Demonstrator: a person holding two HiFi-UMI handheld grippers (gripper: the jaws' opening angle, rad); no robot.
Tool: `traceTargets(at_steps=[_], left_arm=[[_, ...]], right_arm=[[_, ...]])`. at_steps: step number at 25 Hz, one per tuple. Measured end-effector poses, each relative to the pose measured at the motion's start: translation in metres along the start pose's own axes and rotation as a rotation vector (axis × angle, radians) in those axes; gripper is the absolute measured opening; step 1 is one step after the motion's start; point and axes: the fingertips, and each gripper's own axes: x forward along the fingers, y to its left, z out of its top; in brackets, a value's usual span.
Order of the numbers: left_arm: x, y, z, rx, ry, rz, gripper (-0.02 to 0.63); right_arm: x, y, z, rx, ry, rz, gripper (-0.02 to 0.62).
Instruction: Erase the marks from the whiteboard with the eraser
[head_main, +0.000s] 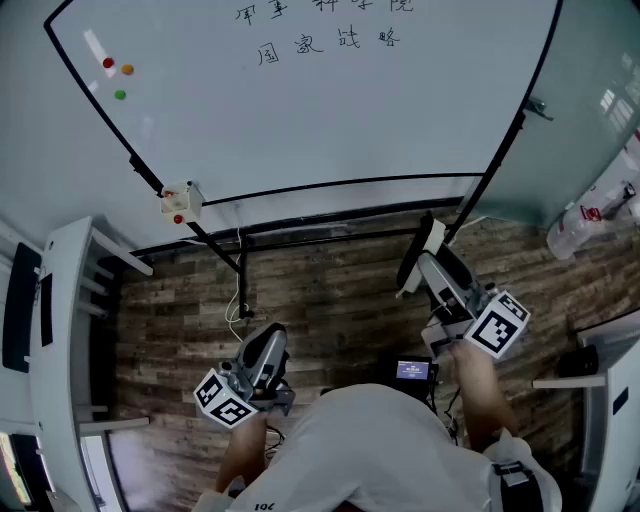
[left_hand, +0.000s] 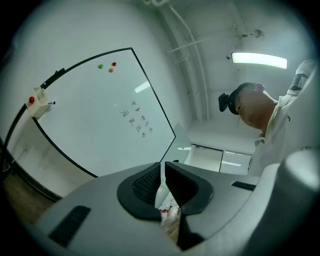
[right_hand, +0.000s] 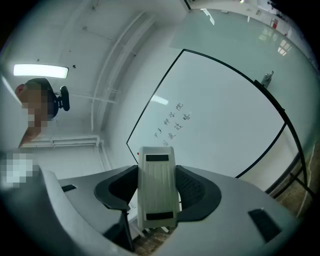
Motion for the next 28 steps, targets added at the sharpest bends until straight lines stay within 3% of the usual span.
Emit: traceTargets(at_steps=[11,16,23,28], left_arm=[[-0.03,0.01,0.009,-0.008,-0.001,0.006,0.032],[-0.039,0.02,0.009,-0.015,0.012,0.011,0.032],[-0.034,0.039,0.006,-0.021,0.046,0.018,0.032],[-0.004,0.059,0.001,-0.014,0.068,0.019,0.032]], right_arm=[[0.01,0.021,-0.026,-0.015,0.009,-0.006,0.256],[0.013,0.015,-0.031,-0.054,0.007,-0.085,0.256],[0.018,-0.008,-0.006,-0.172,-0.033,-0.221,0.256],[0.042,-0.033,0.032,-0.283,-0.059,-0.243,0.255]])
